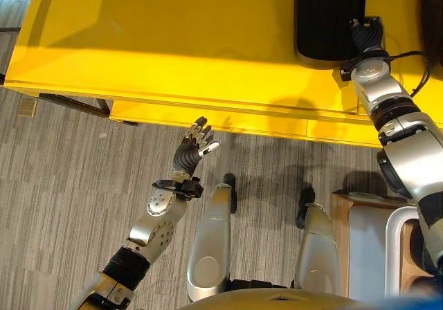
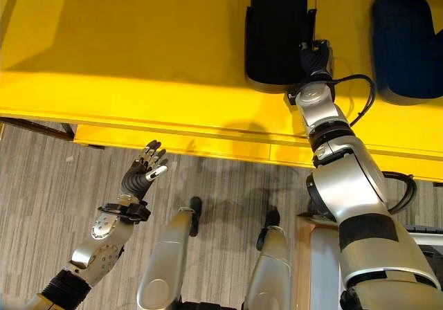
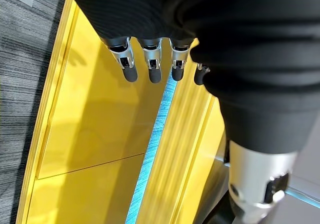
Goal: Move parts from the plastic box to the shelf.
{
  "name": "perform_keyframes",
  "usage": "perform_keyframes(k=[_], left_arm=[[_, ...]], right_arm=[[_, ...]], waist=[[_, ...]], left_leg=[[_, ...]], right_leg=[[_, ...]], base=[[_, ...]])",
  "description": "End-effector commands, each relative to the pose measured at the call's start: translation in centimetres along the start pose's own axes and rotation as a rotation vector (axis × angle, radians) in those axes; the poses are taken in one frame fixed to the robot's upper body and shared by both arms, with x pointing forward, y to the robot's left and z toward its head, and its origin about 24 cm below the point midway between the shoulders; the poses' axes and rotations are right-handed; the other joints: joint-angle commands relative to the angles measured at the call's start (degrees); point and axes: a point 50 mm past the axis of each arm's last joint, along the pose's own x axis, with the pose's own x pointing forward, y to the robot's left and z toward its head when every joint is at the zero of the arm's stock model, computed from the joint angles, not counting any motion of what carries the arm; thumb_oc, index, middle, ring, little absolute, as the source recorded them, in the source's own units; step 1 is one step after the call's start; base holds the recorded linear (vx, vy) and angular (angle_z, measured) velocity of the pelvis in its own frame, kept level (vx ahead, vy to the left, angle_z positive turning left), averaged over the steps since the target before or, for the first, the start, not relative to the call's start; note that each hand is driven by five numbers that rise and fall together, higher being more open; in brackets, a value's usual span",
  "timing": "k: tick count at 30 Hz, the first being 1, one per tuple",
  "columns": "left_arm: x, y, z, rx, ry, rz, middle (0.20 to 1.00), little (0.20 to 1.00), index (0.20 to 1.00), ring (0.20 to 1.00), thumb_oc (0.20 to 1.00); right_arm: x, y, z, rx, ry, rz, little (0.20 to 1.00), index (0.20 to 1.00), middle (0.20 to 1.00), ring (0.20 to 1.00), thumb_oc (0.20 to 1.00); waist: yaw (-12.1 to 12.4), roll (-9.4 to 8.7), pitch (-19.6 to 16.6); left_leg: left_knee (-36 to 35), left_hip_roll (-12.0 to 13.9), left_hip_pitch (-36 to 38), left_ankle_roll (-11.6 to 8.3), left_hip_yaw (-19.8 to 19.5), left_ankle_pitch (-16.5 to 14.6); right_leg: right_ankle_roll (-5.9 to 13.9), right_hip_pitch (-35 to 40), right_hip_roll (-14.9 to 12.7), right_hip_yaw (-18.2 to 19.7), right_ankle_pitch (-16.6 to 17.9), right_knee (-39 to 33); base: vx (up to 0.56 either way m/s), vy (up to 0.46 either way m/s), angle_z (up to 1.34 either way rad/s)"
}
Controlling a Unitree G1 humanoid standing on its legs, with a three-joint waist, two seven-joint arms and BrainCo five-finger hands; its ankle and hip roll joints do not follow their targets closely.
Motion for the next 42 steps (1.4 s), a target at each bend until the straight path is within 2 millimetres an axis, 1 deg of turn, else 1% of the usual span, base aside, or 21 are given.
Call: perform_keyframes(k=[1, 7, 9, 11, 14, 22, 23, 24, 25, 35, 41, 42], left_arm=[[0.2, -0.8, 2.4, -0.015, -0.127, -0.035, 1.0, 1.0, 1.0, 1.0, 1.0], [0.3, -0.9, 2.4, -0.014, -0.131, -0.031, 1.0, 1.0, 1.0, 1.0, 1.0], [0.3, -0.9, 2.4, -0.02, -0.127, -0.031, 1.0, 1.0, 1.0, 1.0, 1.0], [0.3, -0.9, 2.4, -0.02, -0.125, -0.031, 1.0, 1.0, 1.0, 1.0, 1.0], [0.3, -0.8, 2.5, -0.021, -0.131, -0.025, 1.0, 1.0, 1.0, 1.0, 1.0], [0.1, -0.7, 2.5, -0.021, -0.131, -0.021, 1.0, 1.0, 1.0, 1.0, 1.0], [0.1, -0.7, 2.5, -0.019, -0.131, -0.021, 1.0, 1.0, 1.0, 1.0, 1.0], [0.1, -0.7, 2.5, -0.021, -0.132, -0.023, 1.0, 1.0, 1.0, 1.0, 1.0], [0.2, -0.7, 2.5, -0.019, -0.134, -0.023, 1.0, 1.0, 1.0, 1.0, 1.0], [0.1, -0.8, 2.4, -0.019, -0.129, -0.028, 1.0, 1.0, 1.0, 1.0, 1.0], [0.1, -0.8, 2.4, -0.019, -0.128, -0.026, 1.0, 1.0, 1.0, 1.0, 1.0], [0.1, -0.8, 2.4, -0.019, -0.131, -0.024, 1.0, 1.0, 1.0, 1.0, 1.0]], right_arm=[[0.5, -0.8, 4.0, 0.09, -0.128, -0.041, 0.2, 0.2, 0.2, 0.2, 0.2], [0.4, -0.7, 4.1, 0.161, -0.109, -0.05, 0.2, 0.2, 0.2, 0.2, 0.2], [0.4, -0.5, 4.2, 0.209, -0.1, -0.049, 0.2, 0.2, 0.2, 0.2, 0.2], [0.3, -0.2, 4.3, 0.22, -0.101, -0.044, 0.2, 0.2, 0.2, 0.2, 0.2], [0.1, 0.3, 4.9, 0.214, -0.117, -0.03, 0.2, 0.2, 0.2, 0.2, 0.2], [0.1, 0.6, 5.1, 0.165, -0.129, -0.022, 0.2, 0.2, 0.2, 0.2, 0.2], [0.0, 0.7, 5.2, 0.158, -0.133, -0.018, 0.209, 0.209, 0.209, 0.209, 0.209], [0.0, 0.7, 5.2, 0.161, -0.133, -0.014, 0.379, 0.379, 0.379, 0.379, 0.379], [0.0, 0.8, 5.2, 0.157, -0.135, -0.011, 1.0, 1.0, 1.0, 1.0, 1.0], [0.0, 0.7, 5.6, 0.066, -0.179, -0.007, 1.0, 1.0, 1.0, 1.0, 1.0], [0.0, 0.6, 5.8, 0.086, -0.185, -0.014, 1.0, 1.0, 1.0, 1.0, 1.0], [-0.1, 0.6, 6.1, 0.103, -0.202, -0.015, 1.0, 1.0, 1.0, 1.0, 1.0]], waist=[[1.8, -1.08, -1.2], [1.9, -0.99, -0.9], [2.0, -0.99, -0.8], [2.1, -0.93, -0.8], [2.2, -0.83, -0.7], [2.3, -0.99, -0.7], [2.4, -1.06, -0.6], [2.4, -1.06, -0.6], [2.3, -1.13, -0.7], [2.0, -1.39, -0.3], [1.9, -1.43, -0.3], [1.6, -1.57, -0.2]], left_leg=[[-2.6, 5.0, 0.5, -5.69, -5.4, 3.6], [-2.3, 4.9, 0.4, -5.55, -5.3, 3.4], [-1.9, 4.8, 0.2, -5.46, -5.3, 3.3], [-1.9, 4.8, 0.2, -5.42, -5.4, 3.3], [-2.1, 4.7, 0.1, -5.4, -5.4, 3.5], [-2.1, 4.6, -0.2, -5.42, -5.5, 3.6], [-2.1, 4.6, -0.2, -5.45, -5.5, 3.6], [-2.0, 4.6, -0.2, -5.47, -5.6, 3.7], [-2.0, 4.6, -0.2, -5.48, -5.6, 3.7], [-2.3, 4.9, -0.1, -5.64, -5.5, 3.9], [-2.3, 4.9, -0.1, -5.64, -5.5, 3.9], [-2.4, 5.0, -0.1, -5.69, -5.5, 4.0]], right_leg=[[1.0, 0.8, -2.7, 0.7, 2.3, 2.0], [1.03, 0.9, -2.9, 0.6, 2.2, 2.0], [1.04, 1.0, -2.9, 0.6, 2.2, 2.0], [1.04, 0.9, -2.9, 0.6, 2.2, 2.0], [1.07, 0.9, -3.1, 0.5, 2.2, 2.0], [0.97, 0.9, -3.0, 0.4, 2.3, 2.1], [0.95, 0.8, -3.0, 0.4, 2.3, 2.1], [0.94, 0.8, -3.0, 0.4, 2.3, 2.1], [0.92, 0.7, -2.9, 0.4, 2.3, 2.2], [0.86, 0.3, -2.7, 0.6, 2.3, 2.4], [0.84, 0.3, -2.7, 0.6, 2.3, 2.5], [0.81, 0.2, -2.6, 0.7, 2.3, 2.5]], base=[[0.0, 0.0, 0.0], [0.0, 0.0, 0.0], [0.0, 0.0, 0.0], [0.0, 0.0, 0.0], [0.0, 0.0, 0.0], [0.0, 0.0, 0.0], [0.0, 0.0, 0.0], [0.0, 0.0, 0.0], [0.0, 0.0, 0.0], [0.0, 0.0, 0.0], [0.0, 0.0, 0.0], [0.0, 0.0, 0.0]])
